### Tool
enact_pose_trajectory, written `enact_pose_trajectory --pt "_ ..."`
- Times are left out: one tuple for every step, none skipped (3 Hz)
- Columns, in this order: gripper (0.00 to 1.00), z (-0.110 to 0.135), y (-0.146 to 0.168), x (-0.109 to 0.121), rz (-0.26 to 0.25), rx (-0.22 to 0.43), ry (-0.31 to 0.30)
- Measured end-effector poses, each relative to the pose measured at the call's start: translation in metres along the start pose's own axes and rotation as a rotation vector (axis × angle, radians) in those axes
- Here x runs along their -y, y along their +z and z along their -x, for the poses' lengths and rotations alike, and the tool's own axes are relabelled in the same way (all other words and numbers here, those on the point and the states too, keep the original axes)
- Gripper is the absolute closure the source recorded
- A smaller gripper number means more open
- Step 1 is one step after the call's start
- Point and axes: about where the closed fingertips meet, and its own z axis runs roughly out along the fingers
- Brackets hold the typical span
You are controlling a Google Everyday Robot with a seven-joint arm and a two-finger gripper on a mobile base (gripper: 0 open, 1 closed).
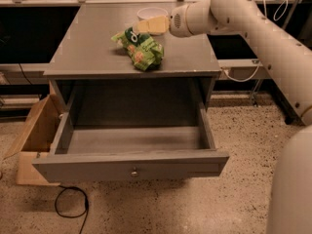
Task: Pick green rice chip bag from top drawer and place on counter
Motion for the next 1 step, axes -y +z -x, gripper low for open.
enact_pose_trajectory --pt "0.0 0.0072 -0.0399 -0.0007 -0.005 0.112 -0.005"
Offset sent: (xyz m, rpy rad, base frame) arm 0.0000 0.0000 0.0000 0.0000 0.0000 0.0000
